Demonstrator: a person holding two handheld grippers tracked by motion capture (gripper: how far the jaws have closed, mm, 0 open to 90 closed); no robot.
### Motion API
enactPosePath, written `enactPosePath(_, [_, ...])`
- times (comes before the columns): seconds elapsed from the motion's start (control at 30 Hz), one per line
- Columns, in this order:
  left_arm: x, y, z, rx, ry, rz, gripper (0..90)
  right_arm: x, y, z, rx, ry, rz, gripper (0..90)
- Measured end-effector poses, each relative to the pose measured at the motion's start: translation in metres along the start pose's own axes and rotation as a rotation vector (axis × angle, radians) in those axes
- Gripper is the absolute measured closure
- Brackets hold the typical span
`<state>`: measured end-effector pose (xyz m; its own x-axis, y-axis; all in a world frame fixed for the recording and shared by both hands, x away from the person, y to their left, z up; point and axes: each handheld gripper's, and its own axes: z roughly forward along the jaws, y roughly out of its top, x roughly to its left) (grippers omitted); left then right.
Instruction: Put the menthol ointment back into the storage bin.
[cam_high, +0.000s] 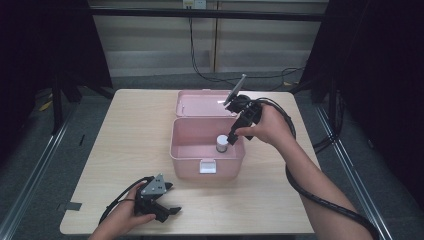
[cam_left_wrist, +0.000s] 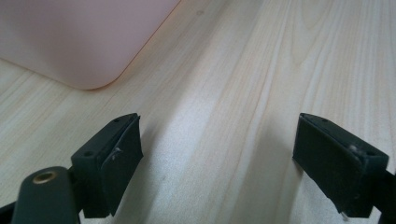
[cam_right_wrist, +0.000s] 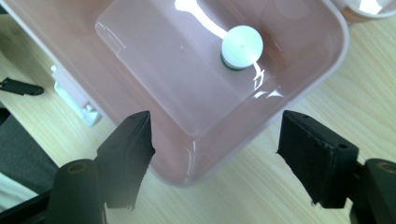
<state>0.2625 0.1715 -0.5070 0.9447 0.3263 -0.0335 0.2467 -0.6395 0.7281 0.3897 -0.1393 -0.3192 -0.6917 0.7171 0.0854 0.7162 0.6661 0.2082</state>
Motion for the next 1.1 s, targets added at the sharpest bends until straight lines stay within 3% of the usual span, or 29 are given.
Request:
enactPosePath(0.33, [0.0, 0.0, 0.0, 0.0, 0.0, -0.001, 14.9, -0.011, -0.026, -0.012, 0.01, -0.029, -0.014, 25.8])
enactPosePath(0.7, [0.0, 0.0, 0.0, -0.003, 0.001, -0.002, 14.9, -0.03, -0.055, -0.014, -0.003, -0.034, 0.033, 25.2])
enactPosePath(1.1, [0.0, 0.0, 0.0, -0.007, 0.0, -0.003, 14.9, -0.043, -0.084, 0.003, -0.023, -0.019, 0.021, 23.8])
